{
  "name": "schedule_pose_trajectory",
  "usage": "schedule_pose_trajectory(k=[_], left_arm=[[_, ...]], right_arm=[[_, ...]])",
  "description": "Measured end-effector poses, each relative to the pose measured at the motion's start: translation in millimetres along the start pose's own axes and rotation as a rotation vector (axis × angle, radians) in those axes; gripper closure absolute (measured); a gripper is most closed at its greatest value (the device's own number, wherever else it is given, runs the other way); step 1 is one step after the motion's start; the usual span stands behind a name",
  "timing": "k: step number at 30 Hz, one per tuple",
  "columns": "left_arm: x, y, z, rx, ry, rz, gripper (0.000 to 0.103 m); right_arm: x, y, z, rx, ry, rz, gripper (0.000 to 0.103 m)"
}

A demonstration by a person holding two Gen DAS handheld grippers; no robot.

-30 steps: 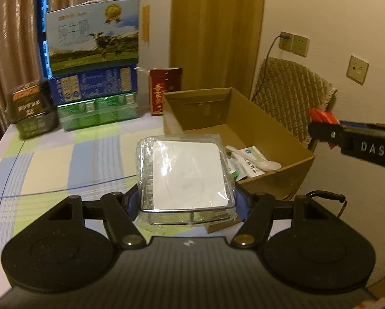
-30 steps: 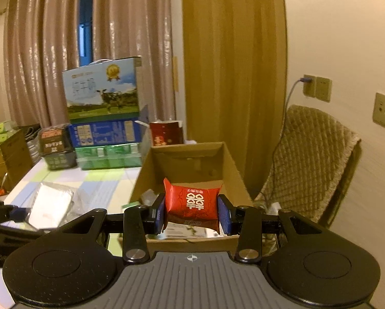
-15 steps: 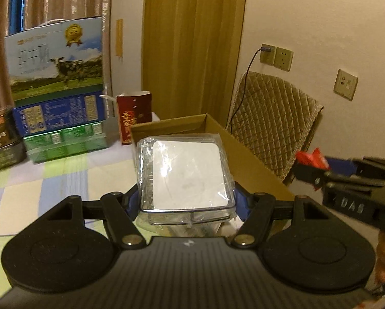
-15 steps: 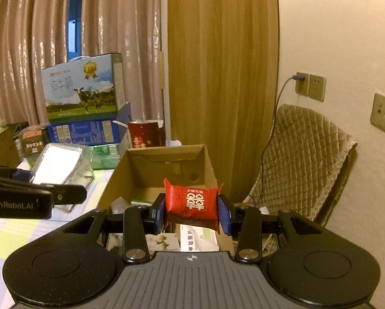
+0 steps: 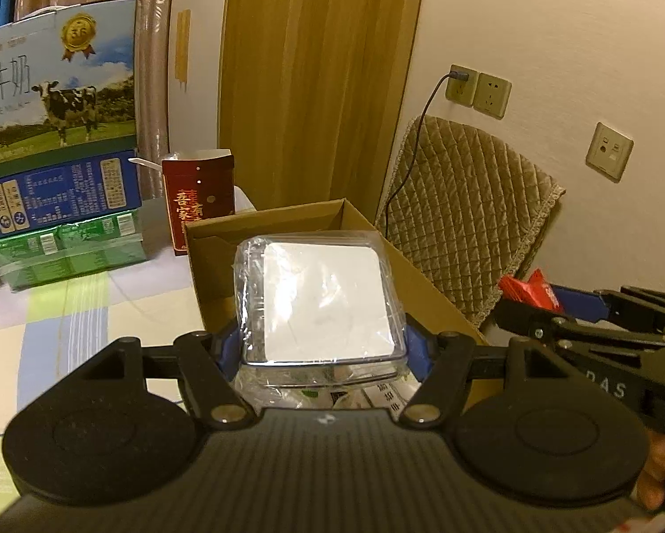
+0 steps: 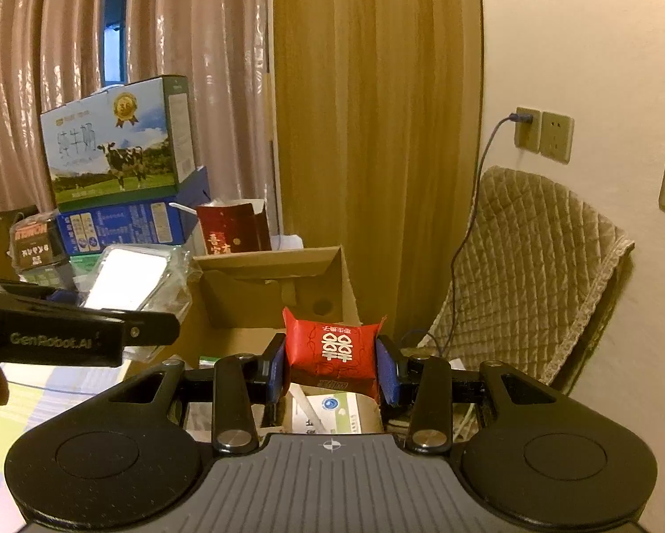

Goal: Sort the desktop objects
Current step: 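Lower the tissue box and candy into the cardboard box, open both grippers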

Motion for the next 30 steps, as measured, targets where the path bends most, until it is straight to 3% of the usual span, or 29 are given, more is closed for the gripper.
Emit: schedule_pose_trajectory(k=[4, 8, 28, 29, 30], left_arm=[[1.8, -2.7, -14.9, 0.008, 0.031, 0.0, 0.032], [5.9, -2.5, -15.7, -0.003, 0.014, -0.006, 0.029], [46.4, 9.4, 44.2, -0.08, -0.085, 0.094, 0.028], [47.3, 10.0, 46.6, -0.084, -0.089, 0.096, 0.027], [48.7, 10.2, 48.8, -0.088, -0.093, 0.099, 0.027]], right_arm=[[-1.4, 1.9, -6.8, 0.009, 0.005, -0.001, 0.064], [-2.3, 6.3, -10.3, 0.019, 0.008, -0.002, 0.064], [27.1, -1.8, -22.6, 0.021, -0.042, 0.013, 0.064], [29.4, -3.9, -25.6, 0.016, -0.053, 0.011, 0.063], [32.4, -6.6, -30.0, 0.012, -0.082, 0.005, 0.053]])
Point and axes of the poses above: each gripper's, at about its wrist camera, not at the fingertips, and z roughly against the way its jaws point, x to its left, y to its underside, the point moved 8 cm from there along -z, roughly the way its jaws point, and after that the axes turned 12 degrees about y, right-handed, at the moved point
